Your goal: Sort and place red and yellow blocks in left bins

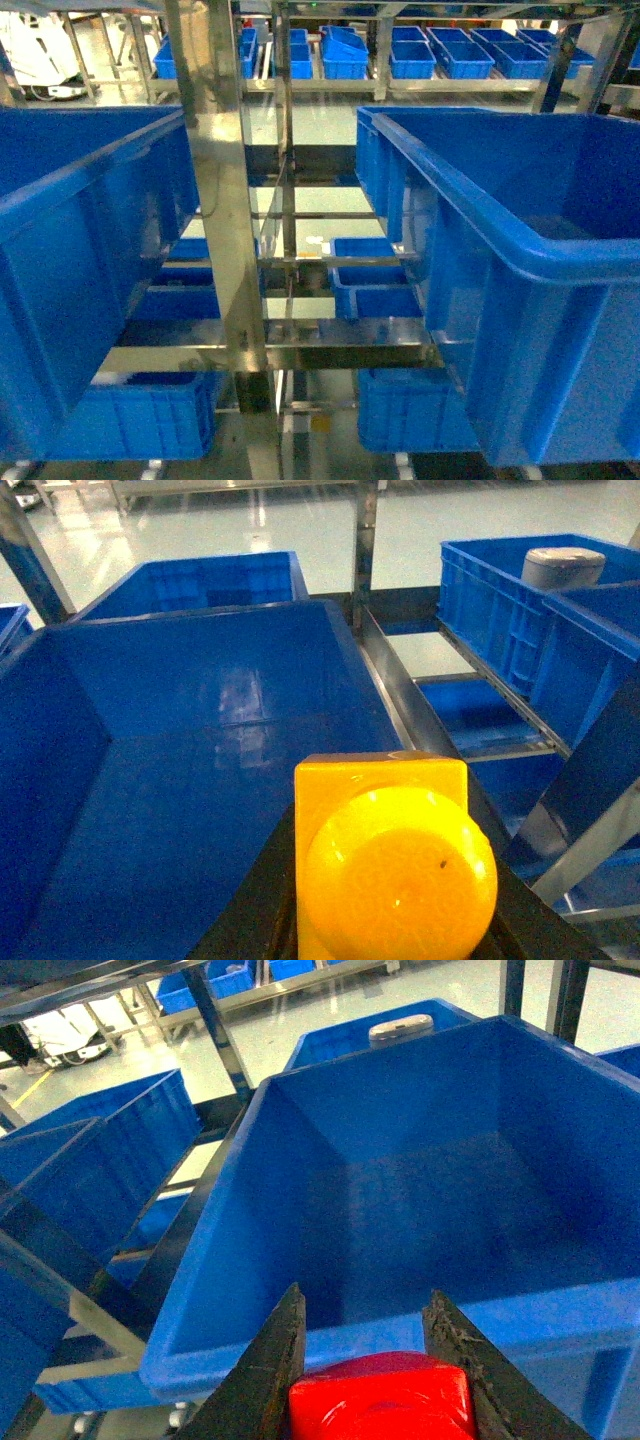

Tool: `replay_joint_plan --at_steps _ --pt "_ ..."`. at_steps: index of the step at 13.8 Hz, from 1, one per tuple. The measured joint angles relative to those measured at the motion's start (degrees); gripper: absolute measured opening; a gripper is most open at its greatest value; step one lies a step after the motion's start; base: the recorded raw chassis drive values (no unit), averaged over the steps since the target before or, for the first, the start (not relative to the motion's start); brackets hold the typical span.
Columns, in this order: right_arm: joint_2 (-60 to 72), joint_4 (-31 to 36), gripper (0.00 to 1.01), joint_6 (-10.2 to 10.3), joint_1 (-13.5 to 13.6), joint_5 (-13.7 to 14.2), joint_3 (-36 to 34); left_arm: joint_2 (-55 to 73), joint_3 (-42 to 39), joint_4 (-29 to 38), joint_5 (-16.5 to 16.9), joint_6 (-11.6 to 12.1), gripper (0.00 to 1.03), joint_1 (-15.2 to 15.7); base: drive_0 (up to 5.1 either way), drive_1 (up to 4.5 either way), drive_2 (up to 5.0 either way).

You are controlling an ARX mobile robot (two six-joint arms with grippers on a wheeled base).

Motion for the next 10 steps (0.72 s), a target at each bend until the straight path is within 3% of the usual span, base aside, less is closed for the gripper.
replay_joint_plan --at_steps 5,8,10 --pt "0.8 0.7 0.29 0.0 -0.3 -0.3 0.0 0.2 0.2 0.2 0.2 0.0 0.27 -0.1 0.1 4.42 -4.2" --pt "17.1 9.6 0.29 1.6 -2.1 -7.7 5.2 0.0 0.2 0.2 0.2 0.0 0.27 -0.1 0.1 4.42 -4.2" --pt "30.0 10.4 0.29 1.5 -4.1 -11.4 8.4 0.0 0.2 0.2 0.2 0.0 0.27 -0.1 0.1 4.42 -4.2"
